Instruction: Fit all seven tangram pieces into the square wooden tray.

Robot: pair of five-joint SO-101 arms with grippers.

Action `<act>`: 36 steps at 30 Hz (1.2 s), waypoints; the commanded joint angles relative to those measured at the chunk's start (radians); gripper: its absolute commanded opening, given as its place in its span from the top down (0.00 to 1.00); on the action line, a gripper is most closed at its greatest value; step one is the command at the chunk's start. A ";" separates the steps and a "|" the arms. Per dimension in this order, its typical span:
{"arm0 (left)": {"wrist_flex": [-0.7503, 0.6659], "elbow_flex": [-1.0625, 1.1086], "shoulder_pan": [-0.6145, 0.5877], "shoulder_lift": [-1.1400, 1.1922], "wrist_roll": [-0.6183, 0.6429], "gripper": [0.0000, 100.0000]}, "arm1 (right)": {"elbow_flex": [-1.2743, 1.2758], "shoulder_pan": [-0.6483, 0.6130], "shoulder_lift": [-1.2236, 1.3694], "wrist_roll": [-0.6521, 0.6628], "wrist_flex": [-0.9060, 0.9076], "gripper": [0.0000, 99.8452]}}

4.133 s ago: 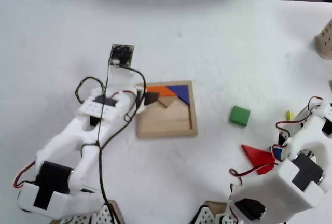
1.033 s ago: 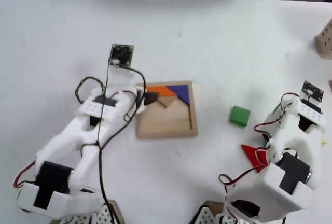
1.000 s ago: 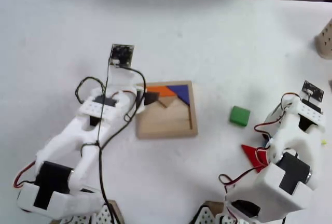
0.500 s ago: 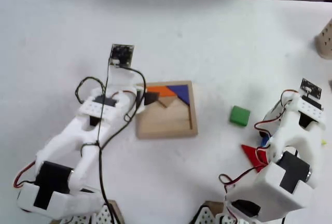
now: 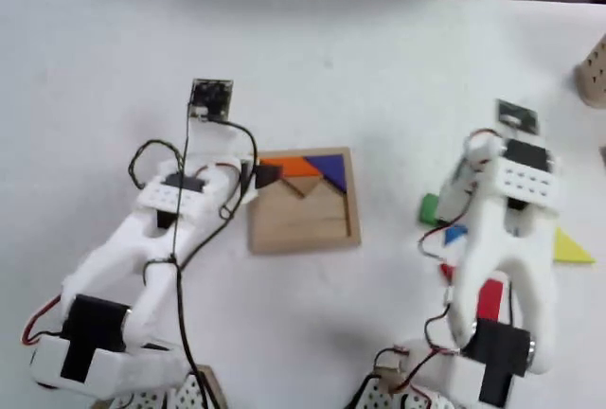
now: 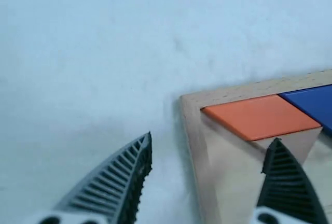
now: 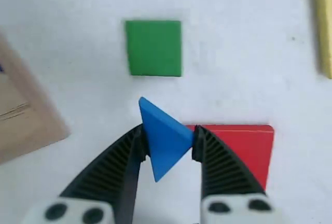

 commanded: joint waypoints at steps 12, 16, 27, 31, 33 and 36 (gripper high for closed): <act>-0.063 -0.043 -0.031 -0.002 -0.021 0.66 | -0.015 -0.568 0.027 -0.043 -0.229 0.96; -0.063 -0.043 -0.031 -0.001 -0.023 0.66 | -0.026 -0.616 0.170 -0.043 -0.292 0.96; -0.063 -0.043 -0.030 -0.001 -0.023 0.66 | -0.276 -0.708 0.397 0.204 -0.199 0.96; -0.063 -0.043 -0.030 -0.001 -0.023 0.66 | -0.319 -0.733 0.453 0.413 -0.156 0.96; -0.063 -0.043 -0.028 -0.001 -0.023 0.66 | -0.344 -0.727 0.473 0.523 -0.131 0.96; -0.063 -0.043 -0.027 -0.001 -0.023 0.66 | -0.373 -0.704 0.486 0.747 -0.076 0.96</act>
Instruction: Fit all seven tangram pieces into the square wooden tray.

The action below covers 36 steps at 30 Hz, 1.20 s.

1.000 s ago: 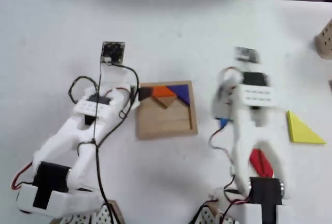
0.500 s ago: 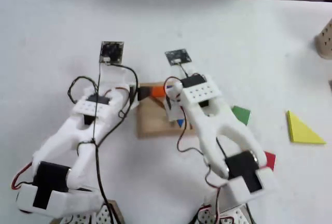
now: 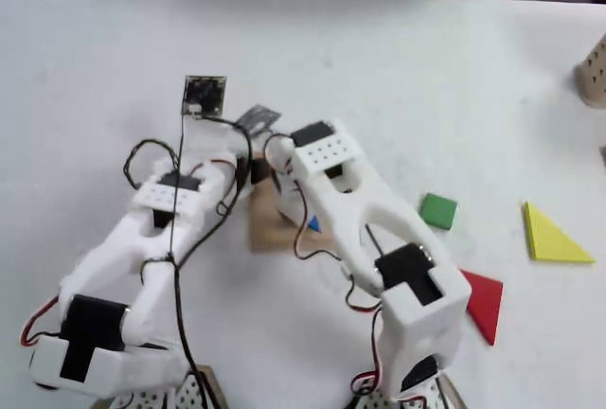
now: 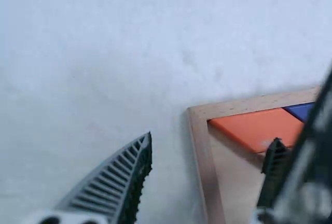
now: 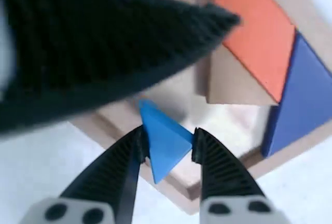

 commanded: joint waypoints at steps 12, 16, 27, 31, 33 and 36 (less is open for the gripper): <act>-0.026 -0.043 -0.004 -0.001 -0.025 0.66 | -0.068 0.084 -0.004 0.747 0.159 0.73; -0.026 -0.043 -0.004 -0.001 -0.025 0.66 | -0.106 0.079 -0.004 0.707 0.157 0.70; -0.040 -0.089 -0.090 -0.001 -0.015 0.66 | -0.275 0.189 -0.004 0.181 0.160 0.99; -0.040 -0.094 -0.093 -0.001 -0.015 0.66 | -0.270 0.252 -0.004 0.057 0.162 0.98; -0.040 -0.092 -0.087 -0.001 -0.015 0.66 | -0.269 0.294 -0.007 -0.048 0.165 0.98; -0.040 -0.086 -0.067 -0.001 -0.015 0.69 | -0.269 0.371 -0.013 -0.221 0.170 0.98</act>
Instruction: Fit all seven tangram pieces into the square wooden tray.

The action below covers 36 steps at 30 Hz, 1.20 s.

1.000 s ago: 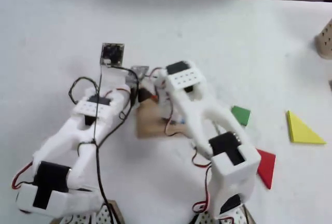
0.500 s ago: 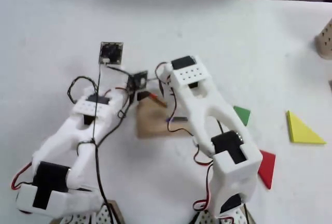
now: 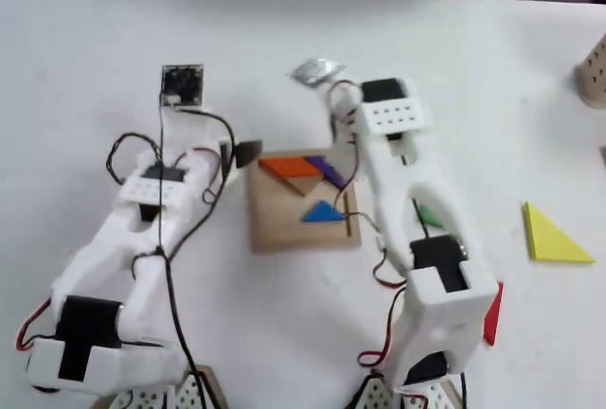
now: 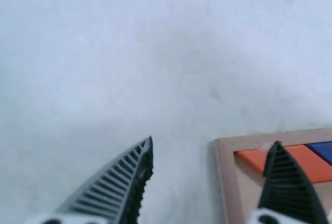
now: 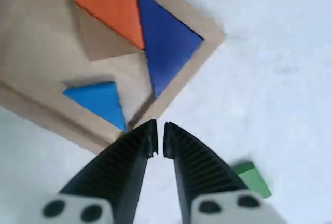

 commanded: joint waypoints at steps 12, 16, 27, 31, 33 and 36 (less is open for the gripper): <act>-0.029 -0.006 0.209 -0.013 -0.025 0.96 | 0.196 0.331 -0.033 -0.321 -0.139 0.98; -0.025 -0.002 0.331 -0.013 -0.025 0.98 | 0.307 0.386 -0.133 -0.344 -0.211 0.98; 0.009 0.023 0.670 -0.004 -0.025 0.98 | 0.493 0.424 -0.294 -0.379 -0.367 0.98; 0.026 0.032 0.723 -0.002 -0.025 0.98 | 0.493 0.424 -0.294 -0.379 -0.374 0.98; 0.055 0.035 0.751 -0.004 -0.025 0.98 | 0.493 0.424 -0.294 -0.379 -0.374 0.98; 0.114 0.017 0.750 -0.004 -0.025 0.98 | 0.493 0.426 -0.294 -0.379 -0.374 0.98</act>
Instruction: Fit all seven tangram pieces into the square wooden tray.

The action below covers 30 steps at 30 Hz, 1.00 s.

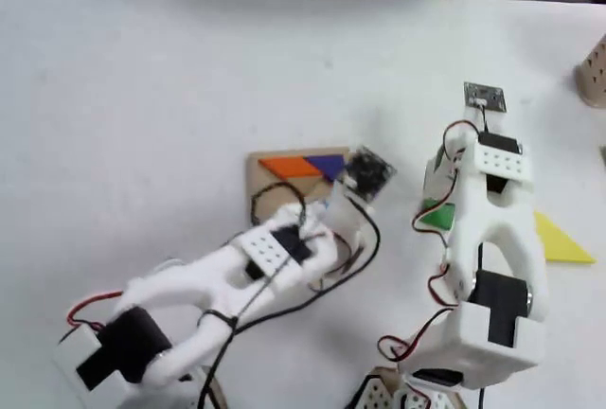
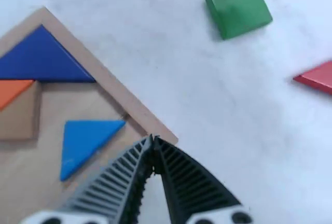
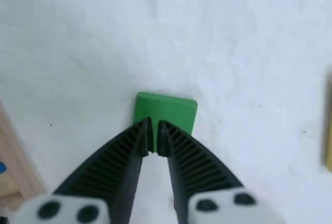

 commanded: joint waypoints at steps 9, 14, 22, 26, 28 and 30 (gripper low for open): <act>0.152 -0.172 -0.053 0.116 -0.017 0.98 | -0.006 0.013 -0.056 -0.008 -0.015 0.98; 0.141 -0.215 -0.058 0.156 -0.017 0.98 | -0.006 0.015 -0.056 -0.008 -0.015 0.98; 0.060 -0.219 -0.097 0.214 -0.017 0.98 | -0.006 0.028 -0.056 -0.009 -0.016 0.98; 0.057 -0.281 -0.120 0.288 -0.015 0.98 | -0.006 0.027 -0.056 -0.009 -0.016 0.98; 0.058 -0.295 -0.125 0.297 -0.015 0.98 | -0.006 0.025 -0.056 -0.009 -0.016 0.98; 0.043 -0.292 -0.125 0.297 -0.015 0.98 | -0.005 0.022 -0.056 -0.009 -0.016 0.98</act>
